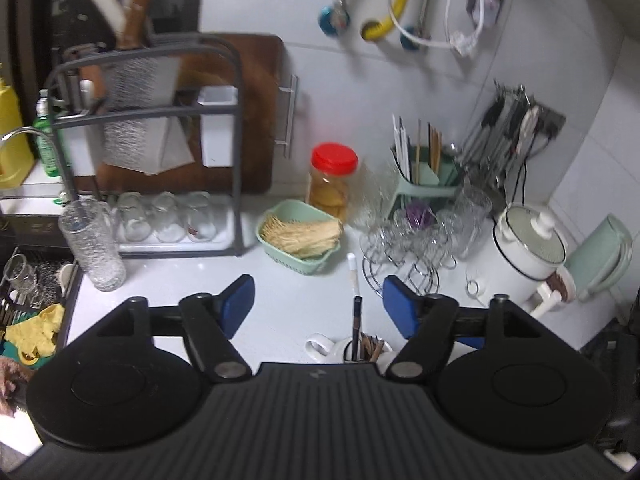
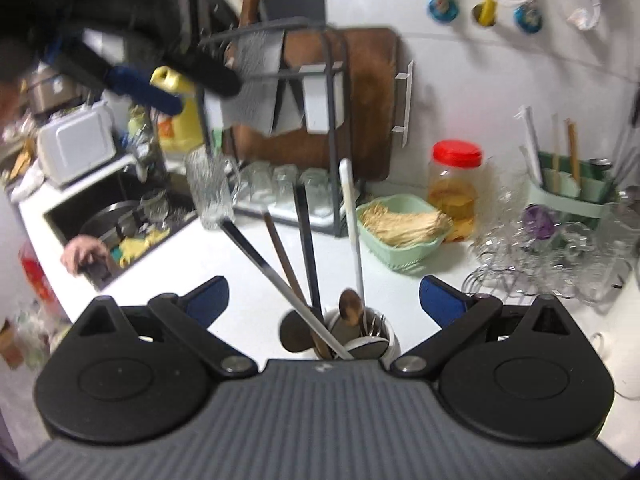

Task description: Organize utensils

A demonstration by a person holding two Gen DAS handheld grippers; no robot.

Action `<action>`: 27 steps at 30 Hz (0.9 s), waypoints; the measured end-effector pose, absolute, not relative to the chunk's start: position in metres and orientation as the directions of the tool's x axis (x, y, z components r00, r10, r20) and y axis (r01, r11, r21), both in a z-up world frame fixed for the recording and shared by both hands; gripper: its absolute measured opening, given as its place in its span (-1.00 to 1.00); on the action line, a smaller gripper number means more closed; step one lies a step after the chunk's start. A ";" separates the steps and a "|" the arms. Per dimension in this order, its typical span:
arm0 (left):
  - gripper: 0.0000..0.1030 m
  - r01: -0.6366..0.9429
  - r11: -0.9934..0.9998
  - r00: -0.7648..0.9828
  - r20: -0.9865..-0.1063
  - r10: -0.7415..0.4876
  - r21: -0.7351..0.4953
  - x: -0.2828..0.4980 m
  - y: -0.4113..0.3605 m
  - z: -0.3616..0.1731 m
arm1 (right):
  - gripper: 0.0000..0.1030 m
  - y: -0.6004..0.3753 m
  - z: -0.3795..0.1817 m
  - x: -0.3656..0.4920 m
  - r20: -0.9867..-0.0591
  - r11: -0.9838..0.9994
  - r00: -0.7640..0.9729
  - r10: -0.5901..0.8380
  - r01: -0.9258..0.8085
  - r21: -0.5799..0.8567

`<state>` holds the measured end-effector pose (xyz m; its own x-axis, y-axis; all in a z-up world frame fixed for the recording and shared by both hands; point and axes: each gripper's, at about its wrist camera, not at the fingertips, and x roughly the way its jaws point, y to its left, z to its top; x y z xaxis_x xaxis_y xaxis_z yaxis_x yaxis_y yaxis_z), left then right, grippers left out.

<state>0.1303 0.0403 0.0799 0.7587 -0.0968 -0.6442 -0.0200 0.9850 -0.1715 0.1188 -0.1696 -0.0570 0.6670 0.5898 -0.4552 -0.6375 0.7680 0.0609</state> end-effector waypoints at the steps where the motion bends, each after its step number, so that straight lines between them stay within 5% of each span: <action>1: 0.53 -0.022 0.985 0.766 -0.636 -0.094 -0.171 0.122 0.042 0.081 | 1.00 -0.172 -0.052 0.113 -0.446 0.778 0.678 0.585 -0.624 0.072; 27: 0.84 -0.066 0.989 0.781 -0.624 -0.031 -0.132 -0.048 0.045 0.048 | 1.00 -0.207 -0.013 -0.020 -0.440 0.873 0.761 0.478 -0.467 0.141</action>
<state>-0.0481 0.0454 0.0482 0.7808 -0.0314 -0.6240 -0.0661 0.9890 -0.1324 -0.0200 -0.2069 -0.0126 0.7605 0.4776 -0.4399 -0.4668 0.8731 0.1411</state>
